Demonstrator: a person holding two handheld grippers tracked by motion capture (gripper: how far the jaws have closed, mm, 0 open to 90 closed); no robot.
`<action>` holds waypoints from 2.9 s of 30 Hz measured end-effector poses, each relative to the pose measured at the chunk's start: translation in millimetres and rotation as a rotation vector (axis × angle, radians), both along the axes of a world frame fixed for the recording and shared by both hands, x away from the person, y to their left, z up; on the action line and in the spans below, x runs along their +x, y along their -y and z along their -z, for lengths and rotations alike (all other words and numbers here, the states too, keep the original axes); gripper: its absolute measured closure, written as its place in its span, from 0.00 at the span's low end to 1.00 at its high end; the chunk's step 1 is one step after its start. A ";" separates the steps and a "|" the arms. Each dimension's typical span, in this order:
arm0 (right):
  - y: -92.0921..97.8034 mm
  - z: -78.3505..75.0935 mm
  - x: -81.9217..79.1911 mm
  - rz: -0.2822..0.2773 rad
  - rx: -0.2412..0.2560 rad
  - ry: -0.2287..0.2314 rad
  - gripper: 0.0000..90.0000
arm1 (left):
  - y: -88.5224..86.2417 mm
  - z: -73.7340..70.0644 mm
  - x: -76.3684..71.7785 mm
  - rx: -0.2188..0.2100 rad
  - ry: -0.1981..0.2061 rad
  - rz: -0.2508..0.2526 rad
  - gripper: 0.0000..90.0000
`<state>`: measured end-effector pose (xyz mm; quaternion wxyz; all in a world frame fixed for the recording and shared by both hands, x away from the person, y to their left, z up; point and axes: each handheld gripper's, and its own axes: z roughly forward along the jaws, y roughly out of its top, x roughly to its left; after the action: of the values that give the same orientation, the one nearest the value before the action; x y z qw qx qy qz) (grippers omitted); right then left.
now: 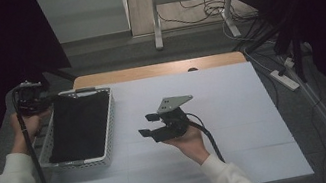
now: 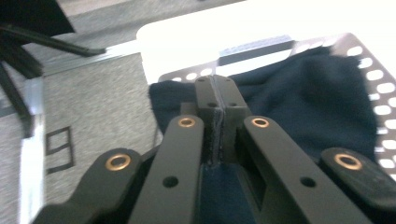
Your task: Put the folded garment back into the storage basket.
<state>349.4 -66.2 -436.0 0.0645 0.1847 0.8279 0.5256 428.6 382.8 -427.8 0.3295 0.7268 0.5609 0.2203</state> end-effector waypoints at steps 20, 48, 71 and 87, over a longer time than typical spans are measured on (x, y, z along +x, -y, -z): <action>67.5 8.9 -5.7 0.051 -0.067 -0.011 0.42 | 58.8 0.8 -48.0 -0.089 0.090 0.099 0.75; 162.9 29.0 -9.4 0.188 -0.118 -0.002 0.33 | 154.9 22.1 -122.8 -0.083 0.119 0.267 0.27; 242.5 41.3 -32.2 0.307 -0.118 -0.002 0.24 | 185.1 40.1 -140.7 -0.054 0.109 0.320 0.26; 244.2 38.0 -33.0 0.301 -0.124 0.024 0.24 | 183.5 39.7 -141.7 -0.064 0.110 0.318 0.26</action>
<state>316.5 -310.4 -473.9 0.1639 0.2959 0.8209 0.4601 286.8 199.3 -467.5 0.4135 0.7824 0.4266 0.1868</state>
